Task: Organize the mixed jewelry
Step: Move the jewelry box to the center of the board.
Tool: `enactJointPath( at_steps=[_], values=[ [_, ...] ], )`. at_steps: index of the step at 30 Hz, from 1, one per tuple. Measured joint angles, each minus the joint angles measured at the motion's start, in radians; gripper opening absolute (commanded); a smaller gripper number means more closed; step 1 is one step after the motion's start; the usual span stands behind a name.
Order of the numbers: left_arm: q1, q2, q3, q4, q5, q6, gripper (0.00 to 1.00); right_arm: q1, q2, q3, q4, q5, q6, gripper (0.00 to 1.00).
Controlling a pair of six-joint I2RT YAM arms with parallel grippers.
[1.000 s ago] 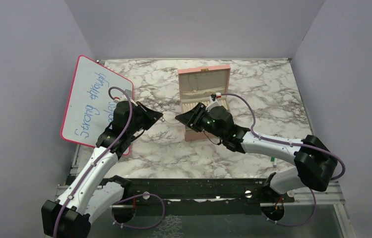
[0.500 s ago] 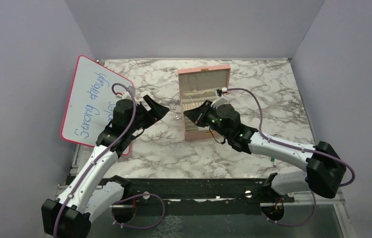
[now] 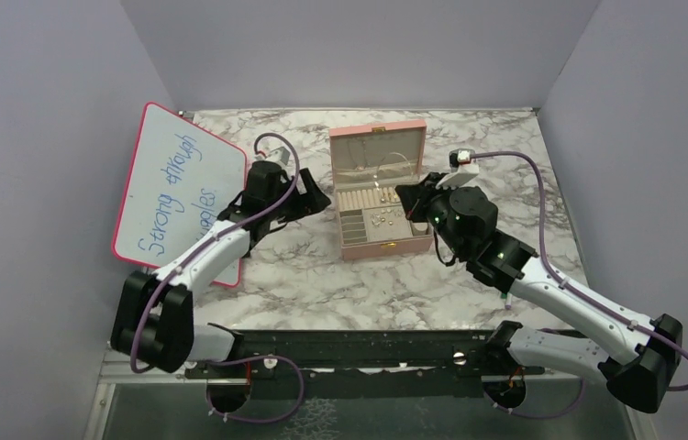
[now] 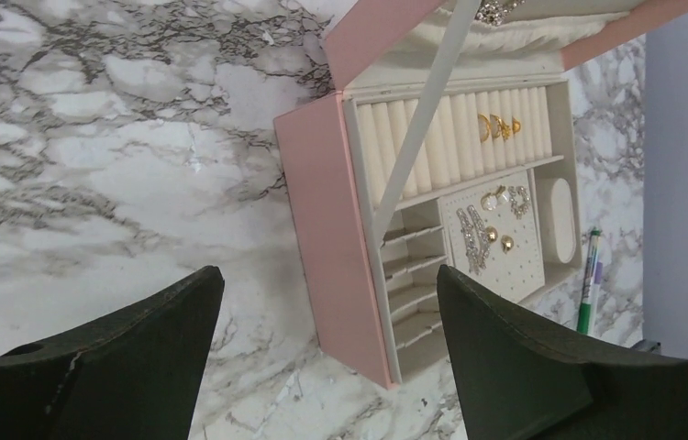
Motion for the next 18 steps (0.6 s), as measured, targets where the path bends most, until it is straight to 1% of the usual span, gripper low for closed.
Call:
enactJointPath(
  at_steps=[2,4,7,9,12,18],
  values=[
    [-0.013,0.088,0.034,0.031,0.009,0.013,0.85,0.000,-0.020,0.001,-0.038,0.033,-0.024,0.01],
    [-0.042,0.153,0.071,0.050,0.007,0.023,0.80,-0.001,-0.029,0.001,-0.076,0.060,-0.042,0.01],
    [-0.099,0.220,0.122,0.062,-0.014,0.037,0.65,-0.001,-0.031,0.001,-0.112,0.087,-0.057,0.01],
    [-0.140,0.256,0.156,0.061,-0.055,0.044,0.56,-0.001,-0.031,0.001,-0.130,0.102,-0.064,0.01],
    [-0.193,0.313,0.209,0.039,-0.140,0.049,0.47,-0.001,-0.031,0.001,-0.141,0.114,-0.074,0.01],
    [-0.229,0.390,0.274,-0.046,-0.297,0.045,0.32,-0.001,-0.034,-0.003,-0.142,0.128,-0.085,0.01]
  ],
)
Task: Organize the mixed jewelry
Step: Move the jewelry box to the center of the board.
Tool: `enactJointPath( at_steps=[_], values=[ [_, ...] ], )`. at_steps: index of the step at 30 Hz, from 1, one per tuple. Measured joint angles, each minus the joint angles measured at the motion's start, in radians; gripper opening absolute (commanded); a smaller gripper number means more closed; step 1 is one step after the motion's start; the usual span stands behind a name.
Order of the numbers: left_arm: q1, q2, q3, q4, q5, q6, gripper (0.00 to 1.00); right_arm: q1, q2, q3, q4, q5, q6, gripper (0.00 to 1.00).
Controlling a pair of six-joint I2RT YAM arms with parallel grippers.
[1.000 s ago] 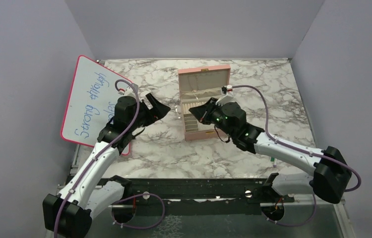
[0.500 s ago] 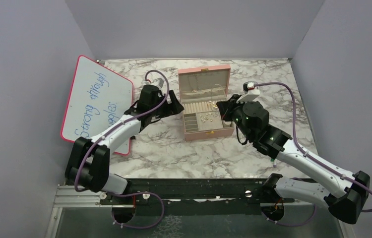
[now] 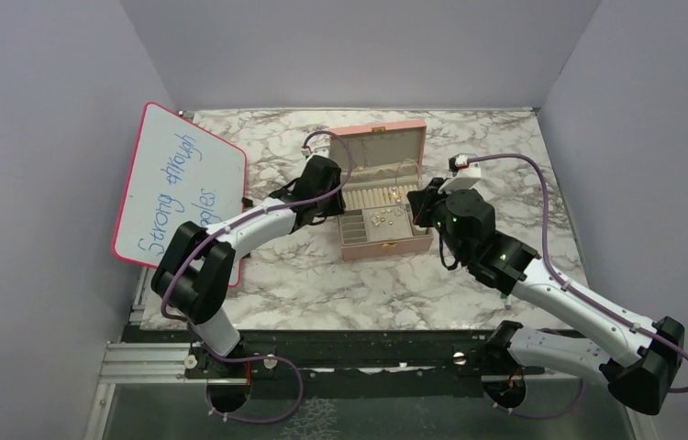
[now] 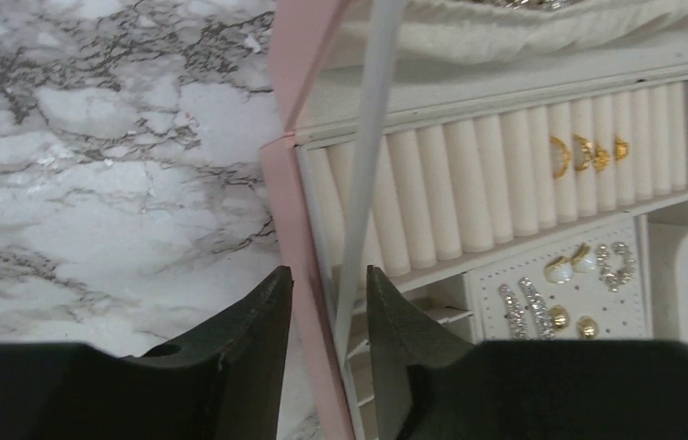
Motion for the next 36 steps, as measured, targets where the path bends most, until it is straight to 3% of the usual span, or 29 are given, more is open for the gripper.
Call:
enactJointPath(
  at_steps=[5,10,21,34,35,36],
  values=[
    [-0.015,0.012,0.003,-0.043,-0.060,-0.010,0.21,0.000,-0.008,-0.015,0.000,0.000,-0.002,0.01],
    [-0.017,0.017,0.011,-0.049,-0.069,-0.010,0.00,0.000,-0.009,-0.018,0.000,0.000,-0.002,0.01],
    [-0.021,-0.006,0.005,-0.096,-0.097,-0.003,0.00,0.000,0.011,-0.008,0.001,-0.115,-0.083,0.01],
    [0.022,-0.249,-0.167,-0.270,-0.108,0.045,0.00,0.000,0.124,0.019,0.016,-0.367,-0.252,0.01],
    [0.031,-0.272,-0.182,-0.278,-0.106,0.051,0.02,0.000,0.143,0.027,0.018,-0.380,-0.265,0.01],
    [0.046,-0.300,-0.199,-0.293,-0.098,0.059,0.12,0.000,0.163,0.038,0.019,-0.392,-0.281,0.01]
  ],
)
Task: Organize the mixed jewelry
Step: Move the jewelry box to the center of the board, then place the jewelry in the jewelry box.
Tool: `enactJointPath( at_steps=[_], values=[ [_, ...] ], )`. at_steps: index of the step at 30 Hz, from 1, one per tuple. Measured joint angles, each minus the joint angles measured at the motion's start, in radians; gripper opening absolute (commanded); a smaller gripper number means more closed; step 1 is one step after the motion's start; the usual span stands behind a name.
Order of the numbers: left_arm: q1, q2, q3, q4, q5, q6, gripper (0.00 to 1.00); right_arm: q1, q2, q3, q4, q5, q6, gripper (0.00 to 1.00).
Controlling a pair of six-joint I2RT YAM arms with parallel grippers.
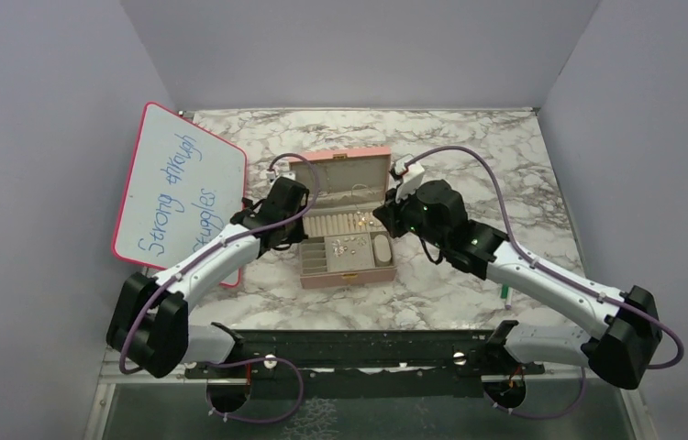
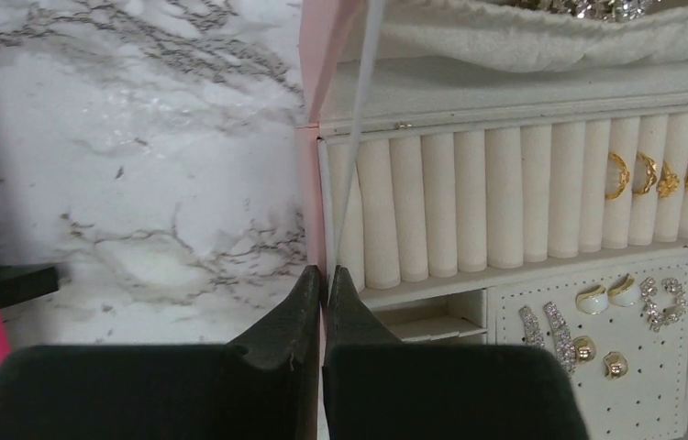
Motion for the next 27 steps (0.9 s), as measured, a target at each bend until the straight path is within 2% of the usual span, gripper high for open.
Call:
enactJointPath(
  at_steps=[3,7,11,18,27],
  values=[
    [0.043,-0.066,-0.024,-0.036,0.019,0.024,0.35,0.000,0.060,0.025,0.026,-0.035,-0.057,0.01],
    [0.072,-0.137,-0.026,-0.013,0.051,0.032,0.46,-0.008,0.137,0.059,0.079,-0.101,-0.133,0.01],
    [0.074,-0.181,-0.026,0.008,0.077,0.032,0.51,-0.026,0.231,0.134,0.122,-0.137,-0.179,0.01],
    [0.077,-0.213,-0.026,0.015,0.089,0.031,0.53,-0.063,0.341,0.229,0.157,-0.146,-0.206,0.01],
    [0.078,-0.228,-0.025,0.016,0.097,0.031,0.53,-0.086,0.378,0.258,0.153,-0.140,-0.232,0.01]
  ],
)
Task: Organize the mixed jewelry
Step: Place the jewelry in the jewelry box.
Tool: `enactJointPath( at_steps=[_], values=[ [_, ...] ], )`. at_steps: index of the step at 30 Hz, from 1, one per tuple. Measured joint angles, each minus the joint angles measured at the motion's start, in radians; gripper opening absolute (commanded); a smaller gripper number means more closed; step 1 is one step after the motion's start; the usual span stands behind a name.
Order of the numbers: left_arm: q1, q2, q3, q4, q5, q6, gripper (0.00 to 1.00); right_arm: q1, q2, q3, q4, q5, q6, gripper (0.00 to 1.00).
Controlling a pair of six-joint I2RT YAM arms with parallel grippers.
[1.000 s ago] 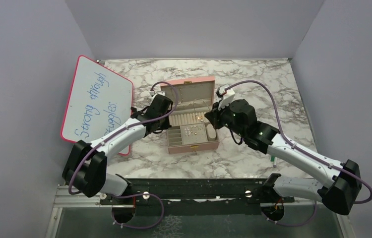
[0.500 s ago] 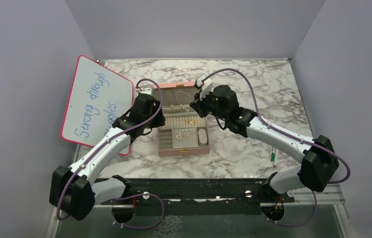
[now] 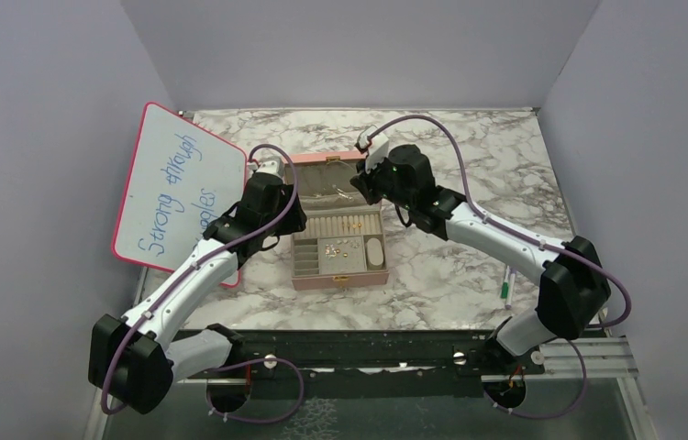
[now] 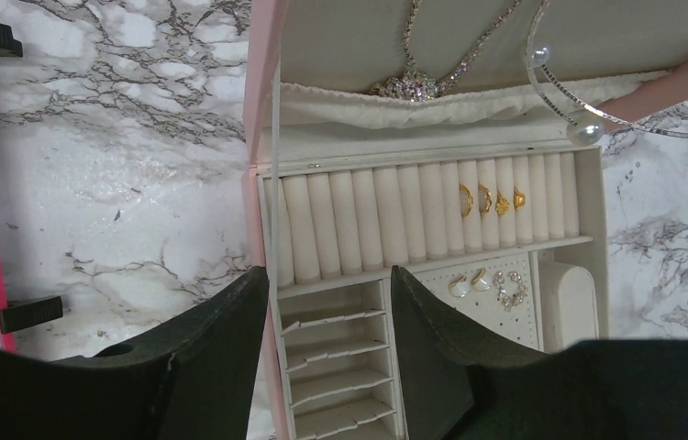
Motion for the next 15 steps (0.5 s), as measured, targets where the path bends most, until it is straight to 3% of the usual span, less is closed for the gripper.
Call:
enactJointPath(
  at_steps=[9,15],
  values=[
    [0.000,-0.001,0.003,0.000,0.003,0.000,0.53,-0.032,-0.019,-0.045,0.001,0.007,-0.007,0.01],
    [0.000,-0.002,0.003,0.000,0.003,-0.003,0.53,-0.039,-0.049,-0.070,0.018,-0.076,-0.009,0.01]
  ],
)
